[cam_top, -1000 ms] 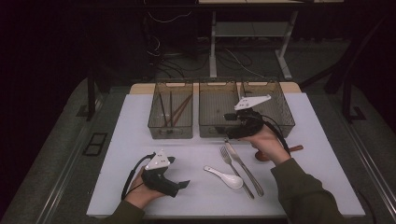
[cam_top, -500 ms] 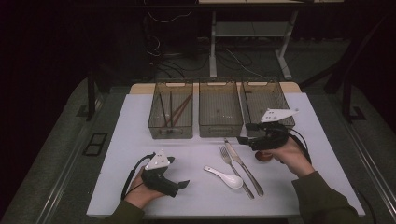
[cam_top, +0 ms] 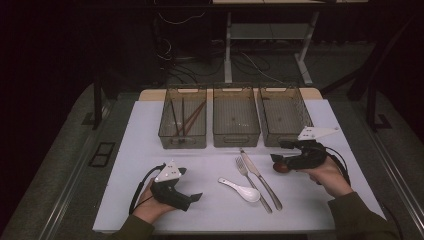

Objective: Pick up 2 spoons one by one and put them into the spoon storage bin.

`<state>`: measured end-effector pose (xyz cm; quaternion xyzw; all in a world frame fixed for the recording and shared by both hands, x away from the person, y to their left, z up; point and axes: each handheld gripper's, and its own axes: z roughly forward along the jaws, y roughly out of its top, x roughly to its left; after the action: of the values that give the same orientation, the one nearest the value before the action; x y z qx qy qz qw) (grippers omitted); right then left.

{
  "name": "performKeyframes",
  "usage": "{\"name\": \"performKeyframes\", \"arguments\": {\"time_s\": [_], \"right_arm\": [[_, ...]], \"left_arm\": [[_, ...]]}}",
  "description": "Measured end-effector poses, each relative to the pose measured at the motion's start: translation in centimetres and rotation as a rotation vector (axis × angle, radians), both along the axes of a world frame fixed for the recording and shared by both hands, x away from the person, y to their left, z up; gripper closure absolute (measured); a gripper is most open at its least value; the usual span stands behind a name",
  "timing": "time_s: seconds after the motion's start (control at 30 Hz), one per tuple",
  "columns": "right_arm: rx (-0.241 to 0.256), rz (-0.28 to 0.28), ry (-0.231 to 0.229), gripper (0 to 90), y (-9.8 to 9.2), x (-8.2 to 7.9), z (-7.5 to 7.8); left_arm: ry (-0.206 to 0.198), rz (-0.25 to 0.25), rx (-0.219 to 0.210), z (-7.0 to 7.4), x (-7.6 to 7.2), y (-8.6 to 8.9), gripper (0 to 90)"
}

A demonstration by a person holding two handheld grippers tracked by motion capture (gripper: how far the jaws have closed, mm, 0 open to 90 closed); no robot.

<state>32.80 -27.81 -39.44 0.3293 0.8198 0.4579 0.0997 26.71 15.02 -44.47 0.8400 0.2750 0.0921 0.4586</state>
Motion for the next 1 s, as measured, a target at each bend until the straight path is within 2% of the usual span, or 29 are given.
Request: {"name": "performKeyframes", "arguments": {"time_s": [0.17,0.33,0.47,0.57,0.8,1.0], "right_arm": [[-0.003,-0.015,0.02,33.1,-1.0,-0.2,-0.6],[-0.026,-0.047,0.038,34.0,-1.9,0.2,-1.3],[-0.05,-0.075,0.059,38.1,-2.5,0.8,-2.1],[-0.08,-0.097,0.069,45.3,-2.9,1.0,-2.5],[-0.137,-0.152,0.097,72.9,-3.9,1.7,-3.2],[-0.178,-0.176,0.128,84.4,-4.8,2.2,-3.8]], "left_arm": [[0.001,0.001,0.0,0.0,0.1,0.0,0.0],[0.001,-0.003,0.0,0.0,0.0,0.1,0.0],[0.001,-0.004,-0.002,0.0,0.0,0.1,0.0],[0.0,-0.006,0.002,0.0,0.0,0.0,0.0],[0.001,-0.009,0.005,0.0,0.0,0.0,0.0],[0.002,-0.01,0.005,-0.1,0.1,0.0,0.0]]}}
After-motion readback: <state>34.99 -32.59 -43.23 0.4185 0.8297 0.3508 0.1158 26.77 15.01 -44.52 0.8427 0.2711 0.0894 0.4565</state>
